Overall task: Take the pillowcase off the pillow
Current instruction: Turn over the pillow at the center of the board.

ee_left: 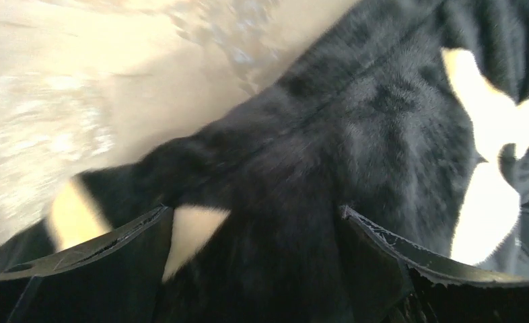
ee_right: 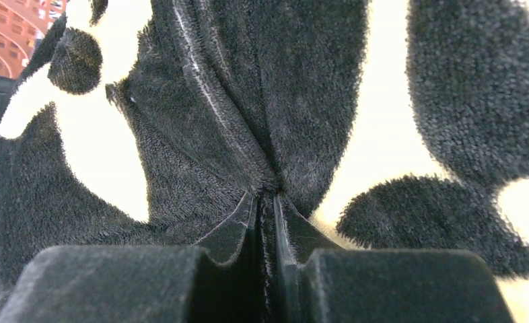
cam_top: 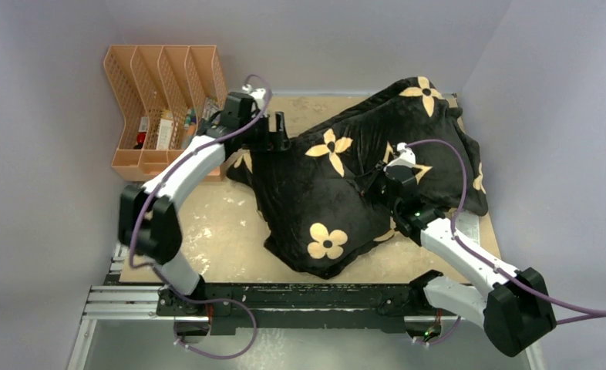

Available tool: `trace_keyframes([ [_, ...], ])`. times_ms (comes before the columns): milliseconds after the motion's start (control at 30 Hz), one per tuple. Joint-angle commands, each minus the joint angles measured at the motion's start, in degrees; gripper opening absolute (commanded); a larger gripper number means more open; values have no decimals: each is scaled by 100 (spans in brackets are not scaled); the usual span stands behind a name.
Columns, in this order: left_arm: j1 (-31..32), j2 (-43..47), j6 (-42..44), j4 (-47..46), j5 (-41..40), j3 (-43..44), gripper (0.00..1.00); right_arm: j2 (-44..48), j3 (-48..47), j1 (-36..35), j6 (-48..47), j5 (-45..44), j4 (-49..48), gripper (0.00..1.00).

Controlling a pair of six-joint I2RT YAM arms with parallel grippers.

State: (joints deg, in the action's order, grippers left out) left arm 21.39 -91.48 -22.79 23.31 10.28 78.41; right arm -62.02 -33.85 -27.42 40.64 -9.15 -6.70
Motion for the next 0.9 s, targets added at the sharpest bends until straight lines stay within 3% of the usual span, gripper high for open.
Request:
trace_keyframes([
  [0, 59, -1259, 1050, 722, 1766, 1172, 87, -201, 710, -124, 223, 717, 2150, 10],
  [67, 71, -1870, 1347, 1461, 2243, 1505, 88, -225, 696, -123, 249, 789, 2153, 10],
  [133, 95, -2002, 1378, 1453, 2997, 1153, 88, -241, 621, -124, 273, 826, 2230, 11],
  [200, 111, -1688, 1179, 887, 3287, 526, 54, -219, 592, -129, 316, 846, 2221, 13],
  [267, 111, -1320, 931, 439, 3322, 145, 11, -268, 544, -128, 321, 902, 2134, 15],
  [300, 111, -1227, 857, 393, 3242, 104, 0, -331, 472, -125, 317, 905, 2123, 15],
  [467, 111, -1075, 944, 878, 2884, 518, 0, -683, 84, -123, 299, 1325, 2018, 23],
  [633, 120, -796, 386, 561, 2826, 1290, 0, -1054, -756, -127, 145, 1301, 2055, 34],
  [733, 141, -984, 361, 862, 3201, 2153, 0, -1649, -1528, -123, -12, 1163, 2146, 34],
  [867, 155, -1431, 737, 1942, 3089, 3708, 0, -2275, -2448, -126, -81, 1173, 1778, 34],
])
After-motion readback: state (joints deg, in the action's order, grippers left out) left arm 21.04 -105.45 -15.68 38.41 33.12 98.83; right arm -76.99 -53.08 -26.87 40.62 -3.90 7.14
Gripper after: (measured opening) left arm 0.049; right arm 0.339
